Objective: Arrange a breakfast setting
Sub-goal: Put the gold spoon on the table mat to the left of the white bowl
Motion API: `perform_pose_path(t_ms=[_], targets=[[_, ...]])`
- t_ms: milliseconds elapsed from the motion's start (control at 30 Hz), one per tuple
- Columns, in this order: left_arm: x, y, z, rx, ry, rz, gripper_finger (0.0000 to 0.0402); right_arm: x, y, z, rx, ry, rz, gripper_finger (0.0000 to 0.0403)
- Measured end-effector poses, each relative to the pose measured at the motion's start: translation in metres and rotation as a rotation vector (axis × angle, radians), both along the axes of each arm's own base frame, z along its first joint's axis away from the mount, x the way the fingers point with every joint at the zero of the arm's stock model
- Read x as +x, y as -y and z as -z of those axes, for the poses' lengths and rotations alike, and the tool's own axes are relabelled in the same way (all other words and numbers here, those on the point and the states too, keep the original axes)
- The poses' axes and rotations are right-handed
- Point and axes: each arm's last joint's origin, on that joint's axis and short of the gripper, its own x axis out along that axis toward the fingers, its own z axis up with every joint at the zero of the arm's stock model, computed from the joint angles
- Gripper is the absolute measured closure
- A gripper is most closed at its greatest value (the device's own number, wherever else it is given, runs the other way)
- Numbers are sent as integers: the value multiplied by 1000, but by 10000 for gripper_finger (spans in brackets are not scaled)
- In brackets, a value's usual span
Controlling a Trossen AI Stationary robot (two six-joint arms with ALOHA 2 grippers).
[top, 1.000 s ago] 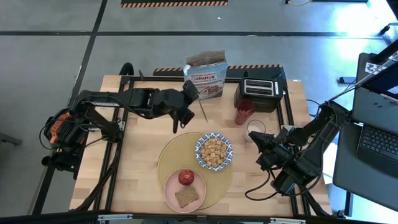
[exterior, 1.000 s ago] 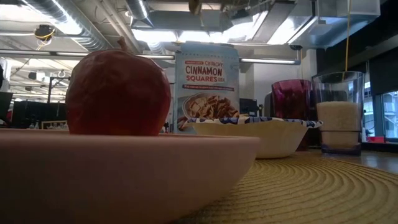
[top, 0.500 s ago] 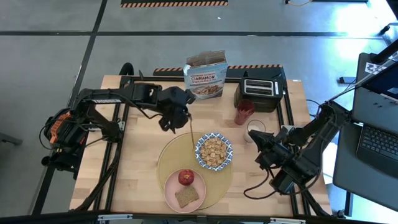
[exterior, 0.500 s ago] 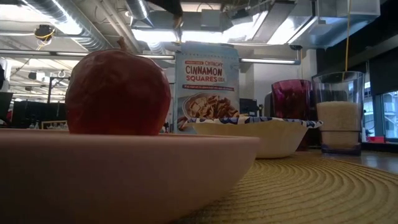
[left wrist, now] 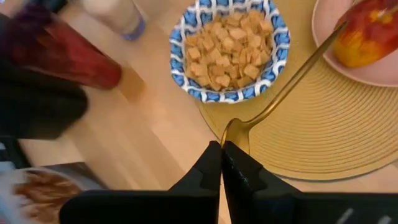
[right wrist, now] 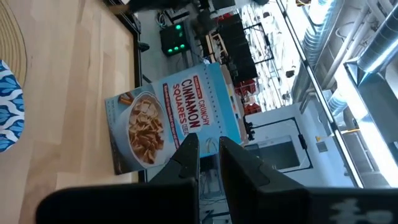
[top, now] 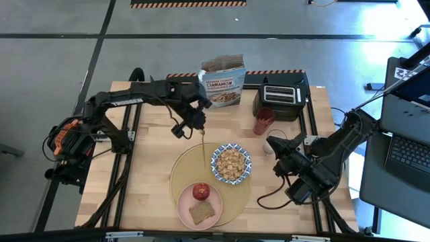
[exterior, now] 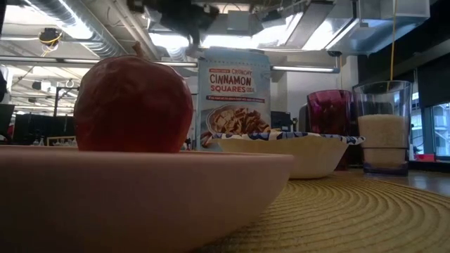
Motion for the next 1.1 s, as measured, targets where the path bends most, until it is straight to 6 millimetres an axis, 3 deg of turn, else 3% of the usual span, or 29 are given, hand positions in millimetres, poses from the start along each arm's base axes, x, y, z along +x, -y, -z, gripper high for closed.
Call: perform_pose_path(t_ms=[400,600,767,1100], targets=[[0,-23,88,-68,8,-10,401,0,0,0,1,-1,1,370],[-7,-28,115,-88,22,5,401,0,0,0,0,-1,1,370],[-9,-31,123,-128,57,44,401,0,0,0,-2,1,0,370],[-3,-32,120,-114,143,65,401,0,0,0,-5,6,0,370]])
